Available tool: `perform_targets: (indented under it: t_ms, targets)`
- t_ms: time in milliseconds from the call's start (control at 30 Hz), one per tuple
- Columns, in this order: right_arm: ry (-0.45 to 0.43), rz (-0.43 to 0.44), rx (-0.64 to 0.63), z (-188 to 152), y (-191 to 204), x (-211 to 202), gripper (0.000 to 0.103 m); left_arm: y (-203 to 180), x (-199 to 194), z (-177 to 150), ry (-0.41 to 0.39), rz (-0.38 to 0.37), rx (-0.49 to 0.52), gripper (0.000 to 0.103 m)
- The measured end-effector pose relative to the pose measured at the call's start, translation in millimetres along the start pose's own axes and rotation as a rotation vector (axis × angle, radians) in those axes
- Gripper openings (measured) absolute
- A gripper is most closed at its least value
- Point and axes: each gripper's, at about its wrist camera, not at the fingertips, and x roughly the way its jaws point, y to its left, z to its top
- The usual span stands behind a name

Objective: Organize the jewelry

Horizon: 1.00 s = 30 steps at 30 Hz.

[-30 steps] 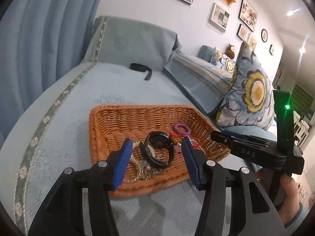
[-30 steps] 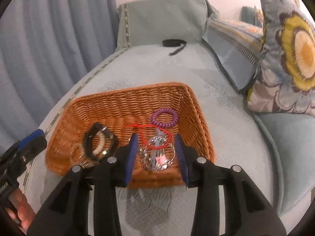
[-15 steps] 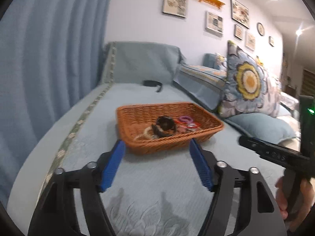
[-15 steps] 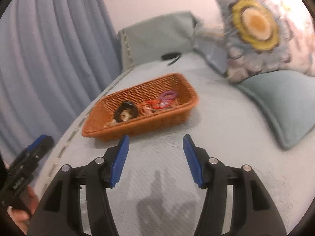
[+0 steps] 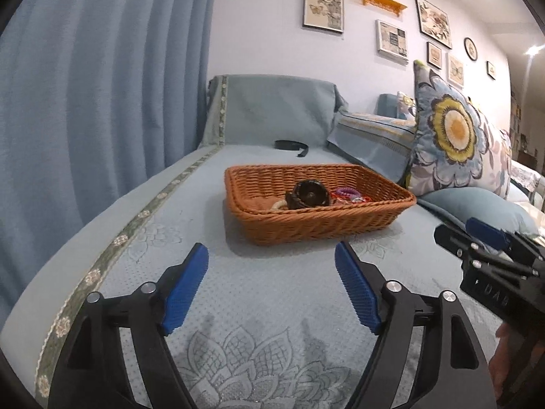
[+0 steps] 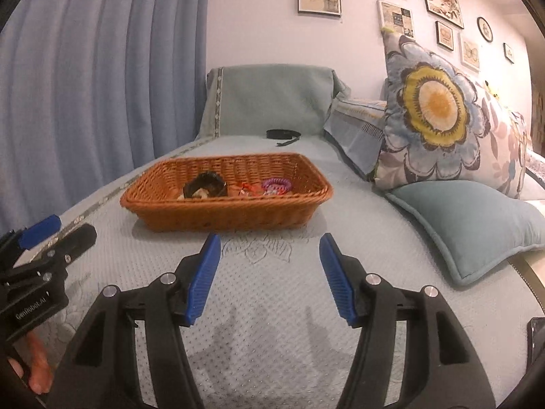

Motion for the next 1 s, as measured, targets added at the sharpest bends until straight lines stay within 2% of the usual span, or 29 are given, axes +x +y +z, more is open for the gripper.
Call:
perform_targets:
  t_ms: [200,433,533,1000]
  targets:
    - [0.013,0.005,0.031,-2.4,-5.4,2.6,0.059,3.2,0.7,-1.5,-0.001,0.043,-0.015,0.085]
    - [0.015,0.000,0.050,-3.8,-7.5,1.8,0.062,2.2,1.7,-1.1,0.000,0.057,-0.007,0.090]
    - [0.011,-0.004,0.046,-3.4,-6.3,1.3,0.066,2.8,2.0,-1.5,0.002,0.060,-0.009,0.090]
    - [0.024,-0.005,0.040,-3.8,-2.5,3.7,0.066,5.8,3.7,-1.6,0.015,0.063,-0.023,0.091]
